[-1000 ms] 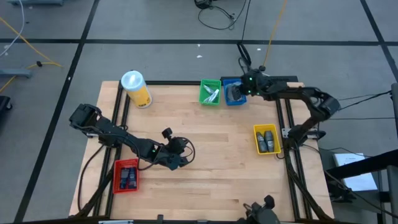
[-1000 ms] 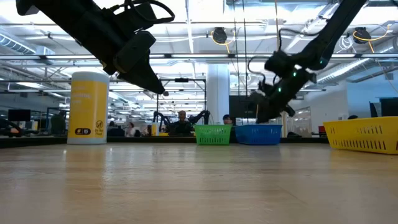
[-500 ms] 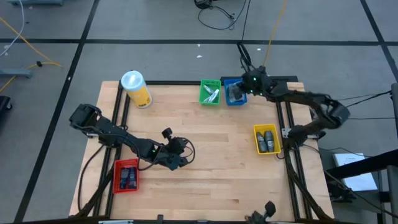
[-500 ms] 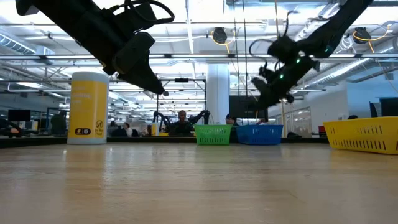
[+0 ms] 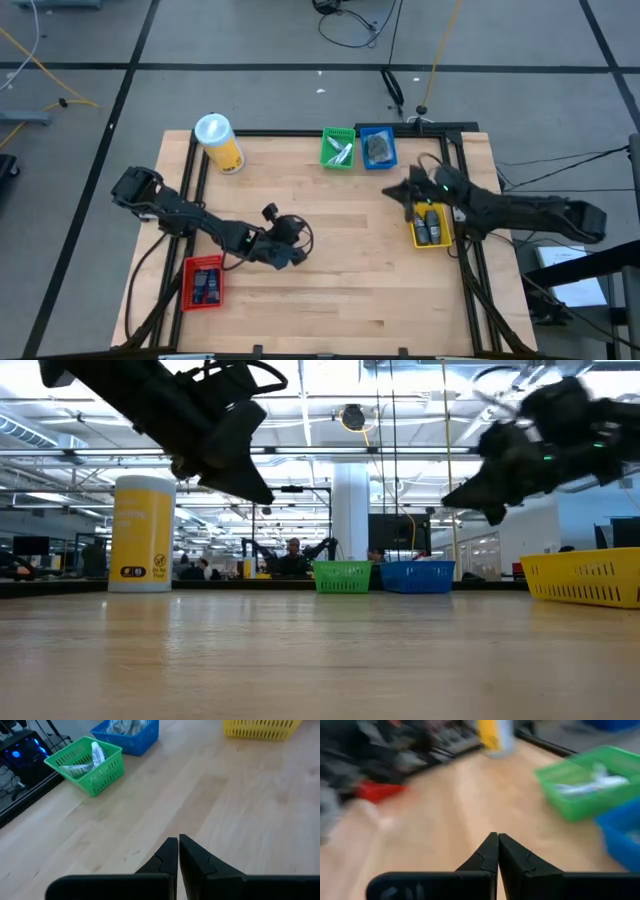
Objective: Pick & Place Travel size toiletries
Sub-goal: Return to Home Position
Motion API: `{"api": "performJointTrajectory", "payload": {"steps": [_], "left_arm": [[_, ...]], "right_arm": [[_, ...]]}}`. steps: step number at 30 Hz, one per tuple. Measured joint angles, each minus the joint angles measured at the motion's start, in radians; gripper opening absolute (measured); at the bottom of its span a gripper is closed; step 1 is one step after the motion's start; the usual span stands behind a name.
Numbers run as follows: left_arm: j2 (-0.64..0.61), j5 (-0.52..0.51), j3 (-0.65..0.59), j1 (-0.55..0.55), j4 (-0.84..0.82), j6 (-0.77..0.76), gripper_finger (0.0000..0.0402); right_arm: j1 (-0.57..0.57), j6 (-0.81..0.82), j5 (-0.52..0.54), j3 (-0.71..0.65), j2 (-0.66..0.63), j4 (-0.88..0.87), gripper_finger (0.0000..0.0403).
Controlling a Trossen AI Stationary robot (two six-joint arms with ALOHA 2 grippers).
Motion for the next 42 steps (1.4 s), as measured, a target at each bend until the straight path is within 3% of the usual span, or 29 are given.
{"api": "performJointTrajectory", "payload": {"steps": [8,11,15,19,25,31,34,42], "left_arm": [[-0.004,0.071,0.0,0.051,0.074,0.007,0.0019],[-0.023,0.122,0.0,0.089,0.074,0.017,0.0019],[-0.066,0.154,0.0,0.141,0.068,0.087,0.0019],[-0.144,0.249,-0.029,0.199,0.099,0.192,0.0019],[-0.272,0.337,-0.224,0.282,0.268,0.308,0.0019],[-0.429,0.492,-0.432,0.361,0.434,0.331,0.0019],[-0.529,0.539,-0.515,0.403,0.441,0.333,0.0019],[-0.778,0.823,-0.664,0.542,0.47,0.359,0.0019]], "right_arm": [[0.199,0.037,0.0,-0.203,-0.262,0.104,0.0],[0.258,-0.009,0.001,-0.206,-0.291,0.03,0.0],[0.327,-0.103,0.001,-0.207,-0.297,0.037,0.0],[0.375,-0.159,0.0,-0.208,-0.295,0.025,0.0],[0.389,-0.156,0.003,-0.209,-0.294,0.008,0.0],[0.389,-0.154,0.002,-0.21,-0.294,0.011,0.0],[0.389,-0.154,0.003,-0.21,-0.294,0.009,0.0],[0.388,-0.154,0.003,-0.211,-0.294,0.011,0.0]]}}
